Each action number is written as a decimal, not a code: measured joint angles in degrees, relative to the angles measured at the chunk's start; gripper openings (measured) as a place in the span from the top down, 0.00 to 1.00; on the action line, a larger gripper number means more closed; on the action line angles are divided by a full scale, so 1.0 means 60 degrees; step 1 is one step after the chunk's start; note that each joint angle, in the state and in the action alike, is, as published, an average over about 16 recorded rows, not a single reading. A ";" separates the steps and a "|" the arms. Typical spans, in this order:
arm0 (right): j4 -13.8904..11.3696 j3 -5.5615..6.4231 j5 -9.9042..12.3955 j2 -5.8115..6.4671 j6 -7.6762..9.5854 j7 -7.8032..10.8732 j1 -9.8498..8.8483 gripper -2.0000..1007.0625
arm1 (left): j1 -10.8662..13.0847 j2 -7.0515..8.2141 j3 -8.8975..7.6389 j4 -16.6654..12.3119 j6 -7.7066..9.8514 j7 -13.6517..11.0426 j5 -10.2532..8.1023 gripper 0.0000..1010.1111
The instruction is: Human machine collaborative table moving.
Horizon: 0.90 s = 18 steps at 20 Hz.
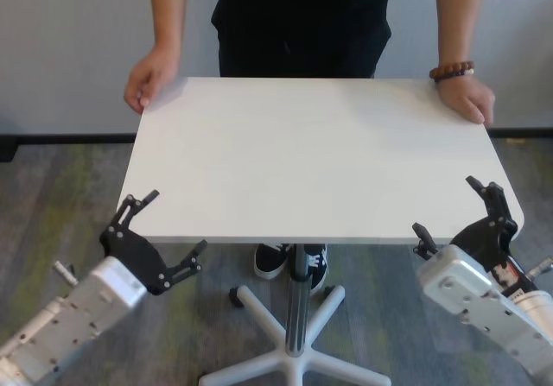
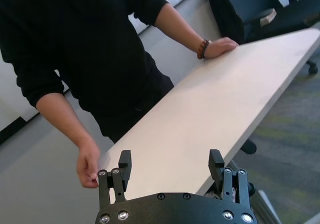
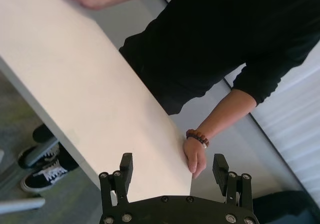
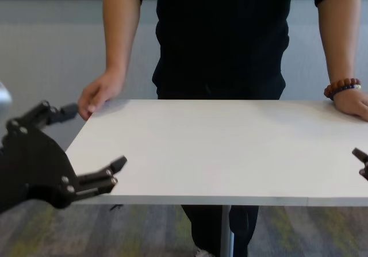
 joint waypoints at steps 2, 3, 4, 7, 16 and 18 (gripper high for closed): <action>-0.0233 0.0174 0.0376 -0.0163 -0.0070 0.0076 -0.0195 0.00 | 0.0188 0.0044 -0.0186 -0.0250 -0.0045 -0.0351 -0.0618 0.01; -0.0335 0.0246 0.0538 -0.0238 -0.0102 0.0108 -0.0287 0.00 | 0.0277 0.0064 -0.0269 -0.0360 -0.0064 -0.0509 -0.0904 0.01; -0.0436 0.0311 0.0685 -0.0311 -0.0133 0.0138 -0.0380 0.00 | 0.0368 0.0085 -0.0350 -0.0469 -0.0083 -0.0664 -0.1185 0.01; -0.0716 0.0429 0.0950 -0.0475 -0.0203 0.0197 -0.0634 0.00 | 0.0637 0.0155 -0.0559 -0.0772 -0.0129 -0.1042 -0.1874 0.01; -0.1471 0.0566 0.1030 -0.0766 -0.0313 0.0182 -0.1299 0.00 | 0.1373 0.0306 -0.1013 -0.1565 -0.0121 -0.1454 -0.2549 0.01; -0.1617 0.0578 0.0916 -0.0807 -0.0295 0.0125 -0.1425 0.00 | 0.1516 0.0319 -0.1090 -0.1720 -0.0041 -0.1373 -0.2329 0.01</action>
